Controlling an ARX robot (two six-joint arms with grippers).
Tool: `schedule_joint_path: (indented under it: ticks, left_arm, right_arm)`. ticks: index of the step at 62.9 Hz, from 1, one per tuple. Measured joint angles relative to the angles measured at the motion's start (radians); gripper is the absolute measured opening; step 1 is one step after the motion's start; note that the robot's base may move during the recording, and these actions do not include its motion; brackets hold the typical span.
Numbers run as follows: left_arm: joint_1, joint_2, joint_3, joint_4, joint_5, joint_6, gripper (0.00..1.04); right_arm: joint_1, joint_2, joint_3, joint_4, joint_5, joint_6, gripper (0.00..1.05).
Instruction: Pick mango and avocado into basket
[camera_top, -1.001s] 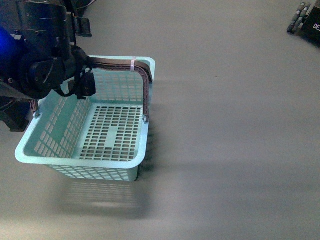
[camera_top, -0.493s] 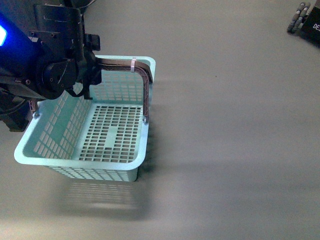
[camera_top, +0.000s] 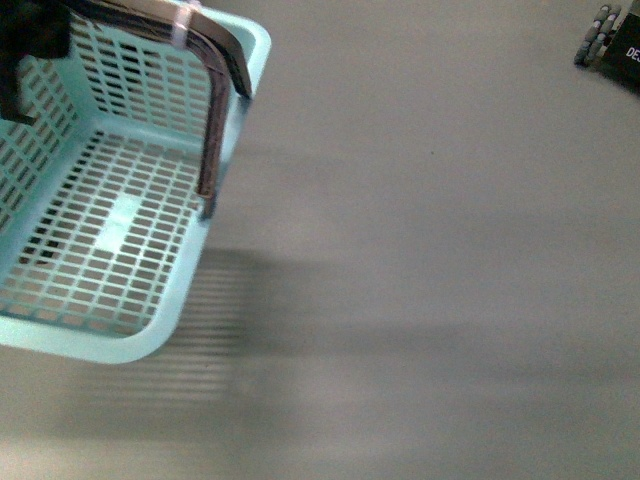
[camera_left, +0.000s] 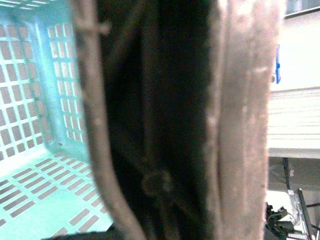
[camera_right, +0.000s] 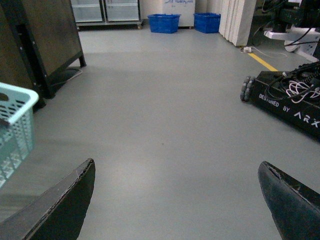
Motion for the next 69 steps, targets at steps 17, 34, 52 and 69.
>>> schedule_joint_path:
  ticks: [17,34,52,69]
  left_arm:
    - [0.013,-0.442,-0.210,-0.150,-0.038,0.092,0.13]
    - [0.015,-0.447,-0.217,-0.154,-0.019,0.101,0.13]
    - [0.014,-0.447,-0.217,-0.154,-0.023,0.098,0.13]
    - [0.014,-0.447,-0.217,-0.154,-0.025,0.098,0.13]
  right_arm:
    - [0.000,0.000,0.000,0.000,0.000,0.000,0.96]
    - [0.000,0.000,0.000,0.000,0.000,0.000,0.96]
    - [0.000,0.000,0.000,0.000,0.000,0.000,0.96]
    - [0.000,0.000,0.000,0.000,0.000,0.000,0.96]
